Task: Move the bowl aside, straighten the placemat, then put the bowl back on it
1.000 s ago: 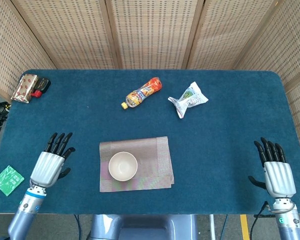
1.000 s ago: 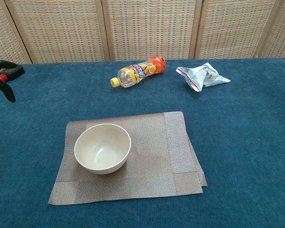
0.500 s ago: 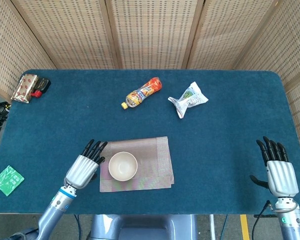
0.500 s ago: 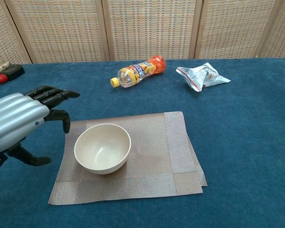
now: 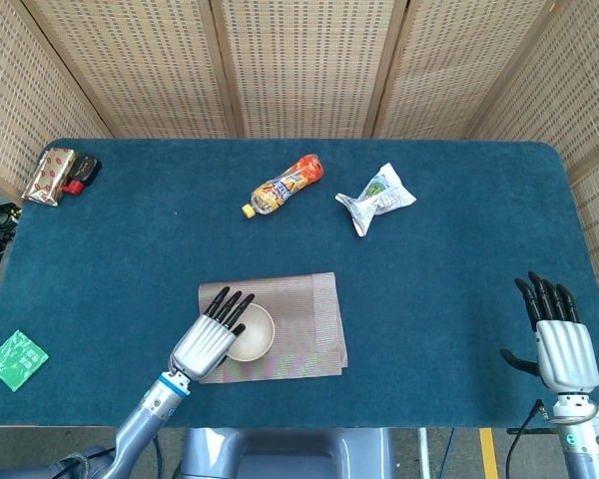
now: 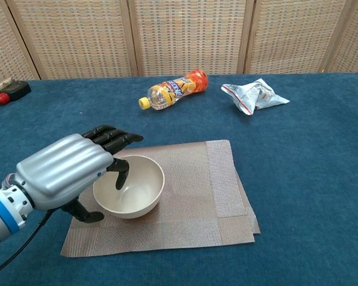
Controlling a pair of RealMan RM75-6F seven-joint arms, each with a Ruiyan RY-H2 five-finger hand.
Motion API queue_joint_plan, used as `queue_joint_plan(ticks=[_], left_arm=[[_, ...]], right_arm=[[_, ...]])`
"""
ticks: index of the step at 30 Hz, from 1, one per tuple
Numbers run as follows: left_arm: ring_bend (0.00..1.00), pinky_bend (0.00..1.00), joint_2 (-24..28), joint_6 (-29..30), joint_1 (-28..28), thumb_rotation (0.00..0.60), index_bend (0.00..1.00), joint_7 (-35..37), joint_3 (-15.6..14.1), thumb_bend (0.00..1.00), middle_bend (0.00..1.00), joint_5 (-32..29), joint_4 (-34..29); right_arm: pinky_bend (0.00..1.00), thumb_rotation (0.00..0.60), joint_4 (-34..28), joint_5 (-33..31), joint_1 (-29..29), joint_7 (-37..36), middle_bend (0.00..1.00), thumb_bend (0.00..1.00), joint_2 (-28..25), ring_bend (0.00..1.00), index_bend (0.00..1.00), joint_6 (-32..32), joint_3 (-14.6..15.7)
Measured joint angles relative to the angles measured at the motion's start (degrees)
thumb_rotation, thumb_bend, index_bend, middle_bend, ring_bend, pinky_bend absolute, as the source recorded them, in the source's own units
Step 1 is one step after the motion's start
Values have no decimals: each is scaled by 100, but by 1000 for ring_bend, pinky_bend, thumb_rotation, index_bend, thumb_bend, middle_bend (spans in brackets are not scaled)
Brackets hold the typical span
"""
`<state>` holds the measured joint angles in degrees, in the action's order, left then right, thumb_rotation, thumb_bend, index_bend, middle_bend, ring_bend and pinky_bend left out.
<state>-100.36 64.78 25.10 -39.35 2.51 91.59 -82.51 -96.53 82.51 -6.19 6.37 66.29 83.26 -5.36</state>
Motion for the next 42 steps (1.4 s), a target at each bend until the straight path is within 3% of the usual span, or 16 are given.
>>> queue_joint_plan(ticks=[12,19,31,42], left_arm=[[0,0,-225,-2,83,600,688,31,-37,383,0,-130,280],[0,0,-133,241,46,600,725,151,-87,392,0,-72,335],[0,0,760,805,-131,600,719,865,20,392,0,-69,367],[0,0,1438,1194,-498,600,711,1884,31,391,0,-304,1106]], right_arm=[[0,600,-14,-3,12,-73,0,156,-36,0,0,26,-15],[0,600,-8,27,19,-73,0,155,-37,0,0,41,-3],[0,600,-9,28,13,9,0,155,-13,0,0,22,12],[0,600,-29,45,7,132,0,155,35,0,0,2,46]])
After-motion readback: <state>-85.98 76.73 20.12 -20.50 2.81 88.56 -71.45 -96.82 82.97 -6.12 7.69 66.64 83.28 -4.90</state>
